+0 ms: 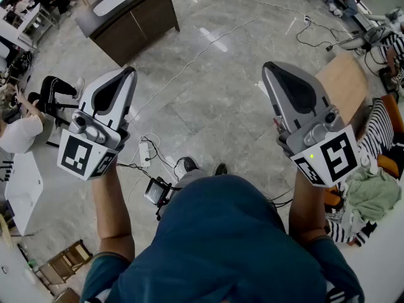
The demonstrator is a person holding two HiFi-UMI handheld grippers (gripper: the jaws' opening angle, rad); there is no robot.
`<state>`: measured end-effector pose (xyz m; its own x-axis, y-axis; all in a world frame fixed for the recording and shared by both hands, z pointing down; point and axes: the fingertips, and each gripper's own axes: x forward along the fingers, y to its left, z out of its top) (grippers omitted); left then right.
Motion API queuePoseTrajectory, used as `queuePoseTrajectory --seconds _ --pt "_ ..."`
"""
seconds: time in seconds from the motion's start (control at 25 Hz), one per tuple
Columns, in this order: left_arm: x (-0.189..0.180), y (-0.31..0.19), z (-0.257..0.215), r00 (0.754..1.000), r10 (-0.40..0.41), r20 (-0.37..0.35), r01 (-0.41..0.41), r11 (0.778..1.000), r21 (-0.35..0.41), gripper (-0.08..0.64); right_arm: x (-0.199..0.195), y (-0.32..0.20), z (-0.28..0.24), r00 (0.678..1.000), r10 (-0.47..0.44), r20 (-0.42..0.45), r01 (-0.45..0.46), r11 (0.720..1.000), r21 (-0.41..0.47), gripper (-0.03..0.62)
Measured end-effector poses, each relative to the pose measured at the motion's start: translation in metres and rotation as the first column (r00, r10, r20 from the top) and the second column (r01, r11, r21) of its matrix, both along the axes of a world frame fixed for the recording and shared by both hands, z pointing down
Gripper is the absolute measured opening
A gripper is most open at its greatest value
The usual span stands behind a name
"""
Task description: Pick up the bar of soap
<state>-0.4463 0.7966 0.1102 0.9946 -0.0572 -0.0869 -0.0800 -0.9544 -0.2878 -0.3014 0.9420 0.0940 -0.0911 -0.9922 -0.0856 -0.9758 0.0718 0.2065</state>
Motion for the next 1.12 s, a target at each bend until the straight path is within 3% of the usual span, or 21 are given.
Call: queuePoseTrajectory --seconds 0.32,0.84,1.12 --pt "0.016 0.018 -0.004 0.999 0.042 -0.022 -0.042 0.999 -0.032 0.003 0.010 0.009 0.003 1.000 -0.001 0.007 0.001 1.000 -0.001 0.014" --pt "0.040 0.010 0.011 1.000 0.011 0.022 -0.010 1.000 -0.023 0.003 0.035 0.003 0.011 0.996 -0.050 0.076 0.048 0.999 0.026 0.017" --pt "0.060 -0.038 0.023 0.999 -0.010 0.042 0.012 0.999 -0.036 0.003 0.058 -0.047 0.025 0.993 -0.050 0.103 0.051 0.999 -0.011 0.017"
